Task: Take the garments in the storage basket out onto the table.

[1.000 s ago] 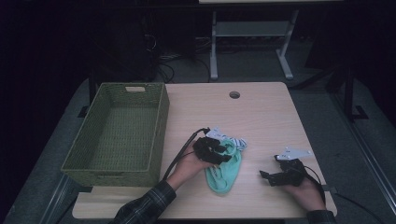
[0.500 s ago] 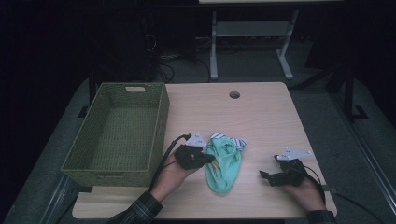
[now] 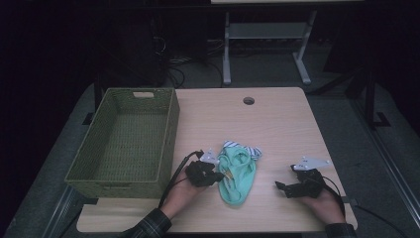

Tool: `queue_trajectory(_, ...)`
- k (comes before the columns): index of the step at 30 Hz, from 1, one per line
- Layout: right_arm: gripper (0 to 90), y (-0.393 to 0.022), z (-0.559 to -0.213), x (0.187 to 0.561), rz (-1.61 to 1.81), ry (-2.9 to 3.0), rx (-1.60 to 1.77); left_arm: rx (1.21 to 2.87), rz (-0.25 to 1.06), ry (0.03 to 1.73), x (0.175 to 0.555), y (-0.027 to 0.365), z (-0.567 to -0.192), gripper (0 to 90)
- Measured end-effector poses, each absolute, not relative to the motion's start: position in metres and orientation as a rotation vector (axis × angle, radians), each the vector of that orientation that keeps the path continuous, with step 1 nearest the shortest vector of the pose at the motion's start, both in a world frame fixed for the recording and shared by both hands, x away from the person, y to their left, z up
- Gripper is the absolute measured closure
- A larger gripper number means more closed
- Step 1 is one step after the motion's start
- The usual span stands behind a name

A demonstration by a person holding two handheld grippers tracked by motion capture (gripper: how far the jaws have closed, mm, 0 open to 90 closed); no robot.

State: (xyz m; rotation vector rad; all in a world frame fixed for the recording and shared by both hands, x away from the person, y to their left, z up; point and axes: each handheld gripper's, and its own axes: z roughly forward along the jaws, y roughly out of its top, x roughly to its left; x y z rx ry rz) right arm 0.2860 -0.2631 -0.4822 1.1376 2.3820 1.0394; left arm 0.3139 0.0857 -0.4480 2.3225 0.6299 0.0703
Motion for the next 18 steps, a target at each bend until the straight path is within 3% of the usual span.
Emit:
queue_trajectory(10,11.0,-0.263,-0.482,0.286,1.039,2.382,1.138,2.39,0.119,0.574,0.317,0.073,-0.461,87.0)
queue_trajectory(18,11.1,-0.263,-0.482,0.286,1.039,2.382,1.137,2.399,0.118,0.599,0.311,0.085,-0.459,85.9)
